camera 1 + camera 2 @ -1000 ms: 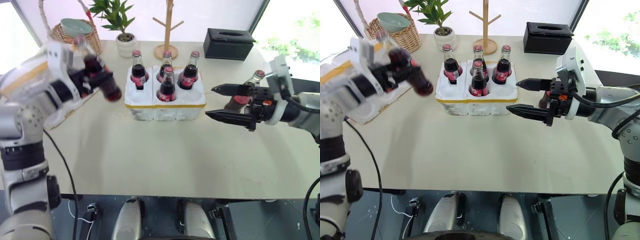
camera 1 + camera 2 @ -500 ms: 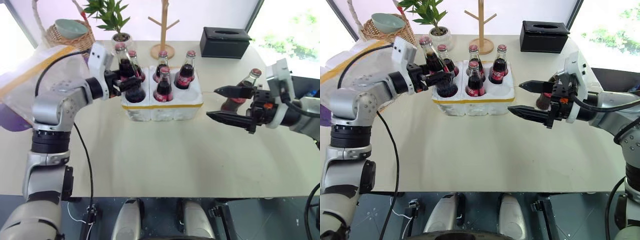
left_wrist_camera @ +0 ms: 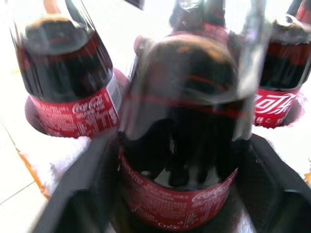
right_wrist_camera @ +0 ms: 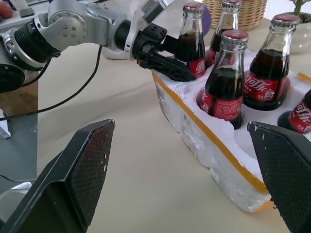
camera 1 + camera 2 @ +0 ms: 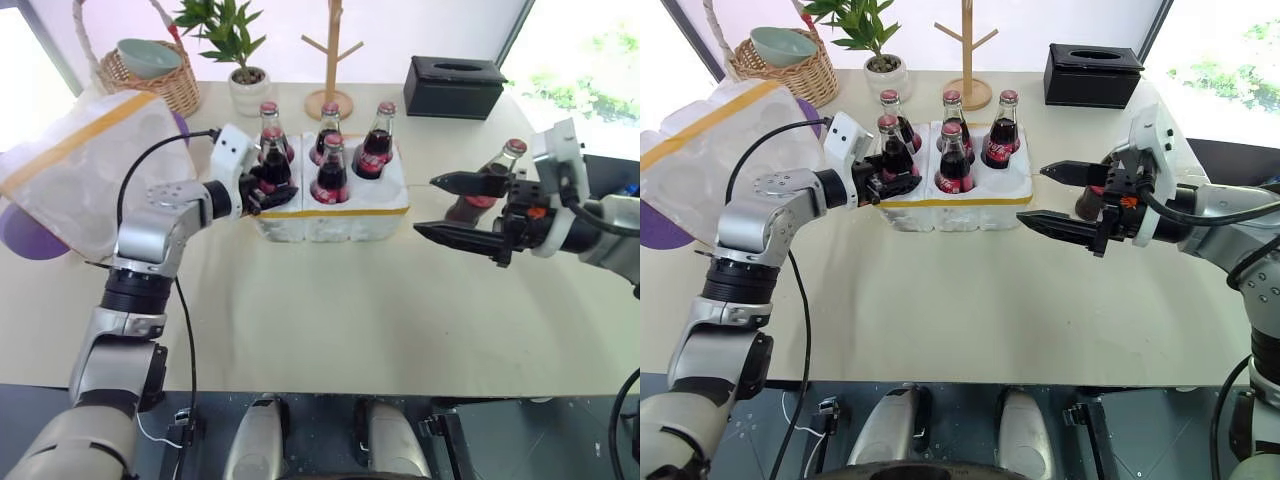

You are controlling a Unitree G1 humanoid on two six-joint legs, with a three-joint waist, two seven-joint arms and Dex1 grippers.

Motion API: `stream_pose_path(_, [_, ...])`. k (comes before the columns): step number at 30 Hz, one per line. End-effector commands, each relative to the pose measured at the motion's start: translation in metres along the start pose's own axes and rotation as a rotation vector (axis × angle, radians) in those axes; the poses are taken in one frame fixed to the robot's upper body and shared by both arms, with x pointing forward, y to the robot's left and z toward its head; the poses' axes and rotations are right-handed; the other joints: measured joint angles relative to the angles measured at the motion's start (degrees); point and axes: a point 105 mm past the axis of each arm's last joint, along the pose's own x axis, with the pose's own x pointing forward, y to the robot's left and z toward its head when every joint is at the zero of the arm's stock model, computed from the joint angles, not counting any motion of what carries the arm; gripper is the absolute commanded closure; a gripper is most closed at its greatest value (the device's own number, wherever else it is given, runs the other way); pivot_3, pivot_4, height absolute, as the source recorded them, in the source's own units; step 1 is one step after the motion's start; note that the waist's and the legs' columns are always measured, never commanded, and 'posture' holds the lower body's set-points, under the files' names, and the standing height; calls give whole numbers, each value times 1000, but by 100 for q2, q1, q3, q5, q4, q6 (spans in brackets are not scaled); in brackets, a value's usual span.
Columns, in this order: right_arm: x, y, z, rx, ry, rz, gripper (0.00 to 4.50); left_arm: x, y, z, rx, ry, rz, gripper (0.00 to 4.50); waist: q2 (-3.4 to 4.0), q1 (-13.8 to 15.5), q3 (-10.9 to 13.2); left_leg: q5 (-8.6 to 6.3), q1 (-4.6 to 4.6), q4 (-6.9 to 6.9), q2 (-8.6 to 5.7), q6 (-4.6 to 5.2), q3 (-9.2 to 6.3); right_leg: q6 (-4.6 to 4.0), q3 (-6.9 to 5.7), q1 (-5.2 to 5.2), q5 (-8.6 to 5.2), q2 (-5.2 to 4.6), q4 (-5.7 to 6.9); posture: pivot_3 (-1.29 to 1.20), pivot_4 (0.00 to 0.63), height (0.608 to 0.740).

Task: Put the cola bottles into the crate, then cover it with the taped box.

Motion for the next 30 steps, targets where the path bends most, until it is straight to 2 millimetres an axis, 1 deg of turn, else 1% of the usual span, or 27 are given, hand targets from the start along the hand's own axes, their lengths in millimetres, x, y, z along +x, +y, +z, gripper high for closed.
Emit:
stream_pose_path(1, [-4, -2, 7, -32, -30, -32, 0, -10, 1, 13, -9, -62, -13, 42, 0, -18, 0, 0, 1, 0, 0, 0, 0, 0, 0, 0, 0, 0, 1, 0, 150, 736])
stream_pose_path(3, [-13, -1, 3, -4, -24, -52, 0, -28, -7, 34, -21, -140, -85, 42, -1, -25, 1, 0, 1, -1, 1, 0, -1, 0, 0, -1, 0, 0, 2, 0, 150, 736])
stream_pose_path(4, [-19, 1, 3, 13, -27, -61, 0, -39, -10, 44, -27, -170, -118, 42, -3, -24, 2, 0, -4, -3, 2, 0, -3, 0, -1, -6, 0, 1, 1, 0, 150, 736])
stream_pose_path(7, [-36, 1, -3, 55, -24, -128, 0, -71, -17, 66, -18, -213, -181, 42, -2, -27, 3, 0, -12, -6, 2, 0, -2, 0, -1, -13, -1, 1, 0, 0, 150, 736])
stream_pose_path(10, [-49, -8, -17, 77, 10, -261, 0, -97, -28, 79, -1, -223, -252, 42, 0, -30, 1, -1, -5, -6, 2, 1, 1, 0, 2, -10, -1, 0, -3, 0, 150, 736])
stream_pose_path(11, [-51, -10, -20, 82, 17, -293, 0, -102, -31, 82, 2, -223, -271, 42, 0, -32, 1, -1, -1, -5, 2, 1, 0, 0, 1, -6, -1, 0, -2, 0, 150, 736])
stream_pose_path(13, [-56, -18, -34, 66, 69, -389, 0, -114, -46, 84, 11, -208, -356, 42, 1, -28, 1, -1, 7, -5, 2, 0, 0, 0, 2, 2, -1, 1, 0, 0, 150, 736])
stream_pose_path(14, [-57, -22, -42, 62, 82, -450, 0, -119, -60, 79, 40, -179, -429, 42, 1, -28, 0, 0, 12, -5, 2, 0, -1, -1, 2, 7, -1, 1, 1, 0, 150, 736])
stream_pose_path(15, [-57, -27, -49, 60, 80, -506, 0, -122, -72, 72, 66, -147, -480, 42, -3, -34, -2, -1, 13, -5, 2, 0, -1, -1, 2, 8, -1, 1, 1, 0, 150, 736])
stream_pose_path(16, [-57, -31, -52, 64, 61, -552, 0, -122, -79, 64, 74, -114, -506, 42, -1, -36, -2, -1, 13, -6, 3, 0, -1, -2, 2, 8, -2, 1, 0, 0, 150, 736])
stream_pose_path(17, [-56, -36, -53, 66, 33, -595, 0, -120, -81, 59, 76, -92, -507, 42, -1, -33, -1, -1, 14, -5, 2, 0, 0, -2, 5, 8, -2, 1, -1, 0, 150, 736])
stream_pose_path(19, [-56, -48, -53, 125, -46, -678, 0, -113, -82, 53, 66, -81, -496, 42, 2, -28, 0, 0, 13, -5, 2, 0, 0, -2, 5, 8, -2, 1, 0, 0, 150, 736])
stream_pose_path(25, [-62, -82, -65, 165, -107, -860, 0, -99, -89, 50, 57, -111, -505, 42, 3, -28, 0, 0, 10, -5, 0, 0, -2, -2, 4, 7, -2, 1, -2, 0, 150, 736])
stream_pose_path(27, [-63, -90, -67, 189, -129, -887, 0, -97, -90, 49, 57, -118, -505, 42, 3, -37, 0, 0, 8, -6, 0, 0, -1, -2, 5, 6, -2, 1, -3, 0, 150, 736])
stream_pose_path(30, [-62, -100, -72, 191, -116, -892, 0, -95, -92, 50, 56, -128, -502, 42, 4, -42, 0, 0, 8, -6, 1, 0, -1, -2, 5, 3, -2, 2, -1, 0, 150, 736])
